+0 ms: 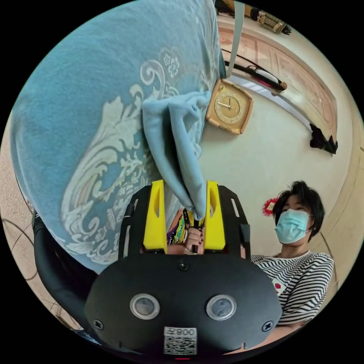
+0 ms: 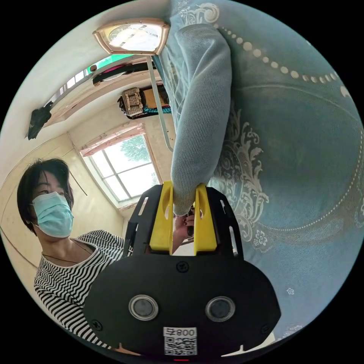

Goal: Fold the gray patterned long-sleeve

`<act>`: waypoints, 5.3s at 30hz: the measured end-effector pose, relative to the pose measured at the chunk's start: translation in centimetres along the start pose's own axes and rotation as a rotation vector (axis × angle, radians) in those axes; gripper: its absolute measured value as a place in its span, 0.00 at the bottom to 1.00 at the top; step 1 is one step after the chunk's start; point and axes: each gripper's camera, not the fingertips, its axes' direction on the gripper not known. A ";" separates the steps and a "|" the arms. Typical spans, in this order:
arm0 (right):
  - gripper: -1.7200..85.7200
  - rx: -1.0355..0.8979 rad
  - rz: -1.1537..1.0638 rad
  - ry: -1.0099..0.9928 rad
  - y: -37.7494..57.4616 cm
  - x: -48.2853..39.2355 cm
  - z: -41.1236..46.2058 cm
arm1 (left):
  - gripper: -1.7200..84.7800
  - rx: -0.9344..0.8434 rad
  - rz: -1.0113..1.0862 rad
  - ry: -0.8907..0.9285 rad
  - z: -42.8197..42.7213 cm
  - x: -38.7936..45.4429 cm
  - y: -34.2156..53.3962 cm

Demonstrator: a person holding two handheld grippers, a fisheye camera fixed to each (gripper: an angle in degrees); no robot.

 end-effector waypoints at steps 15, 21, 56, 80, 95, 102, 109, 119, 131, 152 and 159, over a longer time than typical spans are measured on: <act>0.11 -0.023 -0.022 0.028 5.4 -13.2 -7.4 | 0.09 0.117 -0.018 -0.030 7.7 6.2 3.2; 0.11 0.006 0.017 0.027 11.2 -17.8 -13.1 | 0.07 0.021 0.064 -0.121 13.4 13.7 7.9; 0.11 0.727 -0.465 0.218 84.7 -67.9 -77.4 | 0.07 -1.024 0.788 0.105 80.0 51.0 75.5; 0.11 0.643 -0.053 0.283 112.6 -65.0 -110.1 | 0.06 -1.190 0.741 -0.218 104.4 35.6 120.8; 0.12 0.676 0.324 0.322 119.9 -60.5 -115.1 | 0.08 -1.374 0.462 -0.400 109.6 22.8 131.9; 0.11 0.807 0.356 0.389 123.0 -63.6 -118.8 | 0.07 -1.499 0.550 -0.438 111.2 23.1 135.8; 0.04 0.839 0.280 0.821 120.5 -72.4 -119.7 | 0.03 -1.469 0.741 -0.361 111.6 26.5 138.7; 0.02 0.501 0.340 1.265 108.7 -68.7 -121.1 | 0.02 -1.575 1.230 -0.572 120.1 24.1 151.0; 0.02 0.564 0.138 0.965 110.1 -66.7 -134.2 | 0.02 -1.514 1.243 -0.764 124.8 21.7 154.1; 0.09 0.847 -0.004 0.818 88.8 -64.5 -193.4 | 0.02 -1.206 0.765 -0.842 132.0 21.6 145.1; 0.11 0.863 0.373 0.749 82.5 -54.1 -206.2 | 0.02 -1.162 0.713 -0.858 134.9 22.8 142.0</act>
